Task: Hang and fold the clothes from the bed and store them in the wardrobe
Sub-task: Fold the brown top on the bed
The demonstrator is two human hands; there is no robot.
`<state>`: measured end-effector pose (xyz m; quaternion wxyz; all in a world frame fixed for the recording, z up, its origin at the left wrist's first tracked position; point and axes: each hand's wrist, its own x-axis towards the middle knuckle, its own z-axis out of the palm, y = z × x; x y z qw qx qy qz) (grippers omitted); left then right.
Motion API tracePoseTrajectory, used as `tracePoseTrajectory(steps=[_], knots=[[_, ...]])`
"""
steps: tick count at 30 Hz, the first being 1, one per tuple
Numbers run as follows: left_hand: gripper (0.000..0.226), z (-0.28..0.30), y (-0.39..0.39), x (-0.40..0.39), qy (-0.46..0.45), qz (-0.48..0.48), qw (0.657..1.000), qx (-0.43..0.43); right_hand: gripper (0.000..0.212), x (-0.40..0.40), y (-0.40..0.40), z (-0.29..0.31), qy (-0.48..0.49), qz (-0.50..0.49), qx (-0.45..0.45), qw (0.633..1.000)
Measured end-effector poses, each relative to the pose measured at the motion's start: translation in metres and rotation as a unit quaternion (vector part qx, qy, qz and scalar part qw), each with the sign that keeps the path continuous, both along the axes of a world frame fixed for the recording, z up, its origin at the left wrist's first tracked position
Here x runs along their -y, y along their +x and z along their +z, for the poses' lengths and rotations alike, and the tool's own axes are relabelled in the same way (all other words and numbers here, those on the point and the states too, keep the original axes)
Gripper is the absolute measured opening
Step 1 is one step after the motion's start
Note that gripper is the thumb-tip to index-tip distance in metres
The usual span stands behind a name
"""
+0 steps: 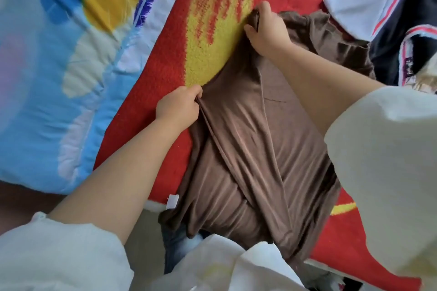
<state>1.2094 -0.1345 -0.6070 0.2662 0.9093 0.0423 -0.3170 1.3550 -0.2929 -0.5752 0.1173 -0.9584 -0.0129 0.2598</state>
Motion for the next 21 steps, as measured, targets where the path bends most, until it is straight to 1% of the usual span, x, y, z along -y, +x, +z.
tracePoseTrajectory(steps=[2,4,6,9,12,13,17,19,21], knots=[[0.031,0.004,-0.001,0.004,0.008,0.001,1.0,-0.002,0.049,0.015,-0.02,0.001,0.056,-0.064,0.01,0.996],[0.043,0.009,-0.006,0.009,0.023,0.01,1.0,-0.018,0.051,0.032,-0.052,0.003,0.104,-0.127,0.032,0.986],[0.052,0.016,-0.015,0.015,0.044,0.035,0.998,-0.037,0.049,0.053,-0.097,0.005,0.116,-0.171,0.035,0.978],[0.044,0.022,-0.039,0.026,0.058,0.056,0.994,-0.073,0.044,0.082,-0.169,0.007,0.11,-0.225,0.009,0.968],[0.034,0.025,-0.07,0.037,0.069,0.066,0.99,-0.106,0.041,0.103,-0.227,0.01,0.088,-0.27,-0.038,0.958],[0.032,0.025,-0.079,0.039,0.07,0.079,0.989,-0.107,0.041,0.107,-0.244,0.012,0.077,-0.278,-0.057,0.956],[0.028,0.022,-0.087,0.037,0.042,0.192,0.976,-0.093,0.044,0.113,-0.29,0.014,0.046,-0.281,-0.147,0.947],[0.03,0.02,-0.085,0.028,0.042,0.247,0.965,-0.073,0.038,0.113,-0.303,0.012,0.041,-0.3,-0.157,0.94],[0.029,0.018,-0.082,0.016,0.048,0.253,0.965,-0.047,0.033,0.112,-0.309,0.01,0.043,-0.339,-0.147,0.928]])
